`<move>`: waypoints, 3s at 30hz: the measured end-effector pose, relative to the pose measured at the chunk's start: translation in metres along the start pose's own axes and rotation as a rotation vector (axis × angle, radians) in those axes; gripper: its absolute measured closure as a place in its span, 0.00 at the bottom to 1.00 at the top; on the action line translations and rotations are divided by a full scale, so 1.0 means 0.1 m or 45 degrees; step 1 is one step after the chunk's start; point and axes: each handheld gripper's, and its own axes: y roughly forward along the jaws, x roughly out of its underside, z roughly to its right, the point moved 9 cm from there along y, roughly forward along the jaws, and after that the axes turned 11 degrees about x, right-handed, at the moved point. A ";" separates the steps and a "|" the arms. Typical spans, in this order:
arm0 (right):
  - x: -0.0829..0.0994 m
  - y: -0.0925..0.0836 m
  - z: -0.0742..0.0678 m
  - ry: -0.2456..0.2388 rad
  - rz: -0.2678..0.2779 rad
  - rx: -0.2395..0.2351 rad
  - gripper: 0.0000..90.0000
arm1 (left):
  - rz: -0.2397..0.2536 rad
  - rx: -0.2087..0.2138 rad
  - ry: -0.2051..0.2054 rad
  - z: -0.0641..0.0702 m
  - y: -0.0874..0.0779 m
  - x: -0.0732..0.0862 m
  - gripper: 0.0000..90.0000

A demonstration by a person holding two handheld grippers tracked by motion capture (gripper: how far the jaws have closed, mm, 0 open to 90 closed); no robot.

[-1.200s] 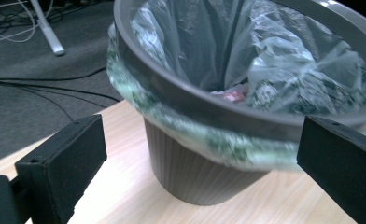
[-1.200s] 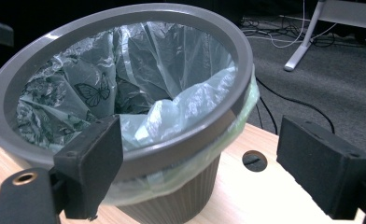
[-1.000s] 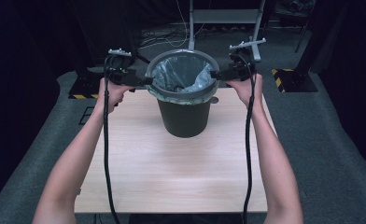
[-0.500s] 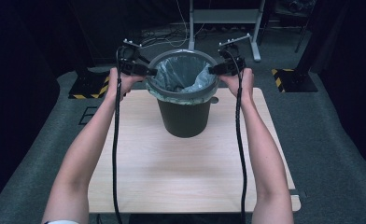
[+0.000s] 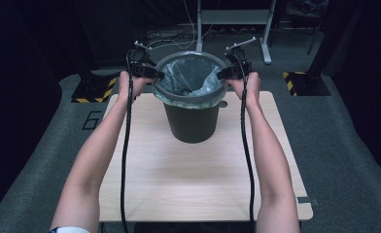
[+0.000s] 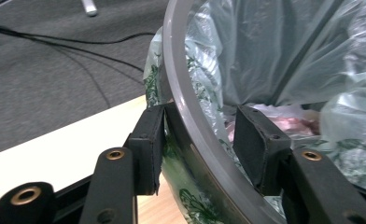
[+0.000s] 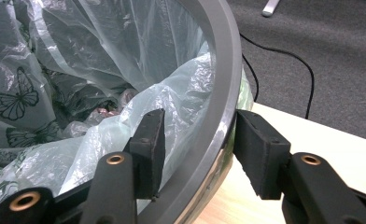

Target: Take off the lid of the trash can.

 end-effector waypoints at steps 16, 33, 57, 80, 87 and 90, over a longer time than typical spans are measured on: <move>0.01 0.05 -0.01 0.022 -0.062 0.066 0.67 | -0.009 -0.026 -0.062 -0.02 0.06 0.02 0.65; -0.12 -0.12 -0.03 0.029 0.027 0.121 0.69 | 0.031 -0.032 -0.060 -0.02 0.03 0.00 0.65; -0.14 -0.28 -0.05 0.243 0.170 -0.095 0.75 | 0.160 0.055 -0.087 0.10 -0.24 0.02 0.70; -0.06 -0.35 -0.14 0.187 0.255 -0.079 0.76 | 0.052 -0.110 0.058 0.18 -0.24 0.12 0.74; -0.06 -0.48 -0.14 0.199 0.304 -0.100 0.76 | 0.128 -0.097 0.088 0.30 -0.40 0.07 0.74; -0.04 -0.52 -0.14 0.194 0.318 -0.103 0.76 | 0.148 -0.082 0.092 0.35 -0.45 0.07 0.74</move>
